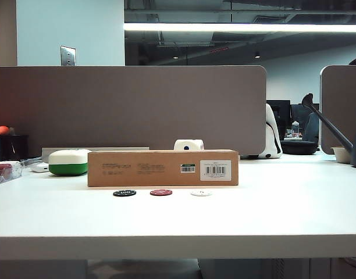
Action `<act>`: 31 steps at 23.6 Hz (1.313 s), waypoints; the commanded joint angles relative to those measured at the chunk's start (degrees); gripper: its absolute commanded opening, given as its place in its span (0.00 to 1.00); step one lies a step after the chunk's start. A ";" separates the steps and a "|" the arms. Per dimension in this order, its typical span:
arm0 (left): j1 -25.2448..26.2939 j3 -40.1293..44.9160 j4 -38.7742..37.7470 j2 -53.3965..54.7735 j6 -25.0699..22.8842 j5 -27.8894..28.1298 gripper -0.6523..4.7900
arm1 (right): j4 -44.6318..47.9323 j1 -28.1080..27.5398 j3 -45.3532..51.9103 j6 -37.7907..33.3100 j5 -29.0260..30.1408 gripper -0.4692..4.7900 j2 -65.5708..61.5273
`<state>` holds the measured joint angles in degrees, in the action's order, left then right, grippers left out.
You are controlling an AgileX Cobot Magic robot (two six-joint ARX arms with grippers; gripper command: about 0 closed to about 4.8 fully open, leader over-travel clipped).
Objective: Push the chip with the lowest value in the row forward next to the rectangular box.
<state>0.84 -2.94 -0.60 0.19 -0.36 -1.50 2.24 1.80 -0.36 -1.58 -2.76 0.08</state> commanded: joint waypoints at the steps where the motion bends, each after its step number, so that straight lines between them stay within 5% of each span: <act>1: -0.11 -1.88 0.24 -0.04 0.17 -0.24 0.11 | 0.61 0.00 0.26 -2.01 0.37 0.07 0.02; 10: -4.96 -10.78 -3.85 10.01 0.17 -0.17 0.11 | 0.57 0.00 0.26 -18.53 0.33 0.07 0.02; 14: -19.54 -17.90 -3.72 25.22 0.17 0.00 0.11 | 0.57 0.02 0.26 -21.38 0.37 0.07 0.02; 20: -30.14 -24.44 -3.61 42.05 0.17 -0.09 0.11 | 0.61 0.13 0.26 -30.05 0.33 0.07 0.02; 31: -30.23 -31.85 -3.48 63.32 0.17 -0.92 0.11 | -2.95 0.17 0.26 -34.67 11.91 0.07 0.02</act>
<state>-29.82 -34.41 -4.47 62.52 -0.34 -2.24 -0.38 1.96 -0.36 -36.03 8.12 0.08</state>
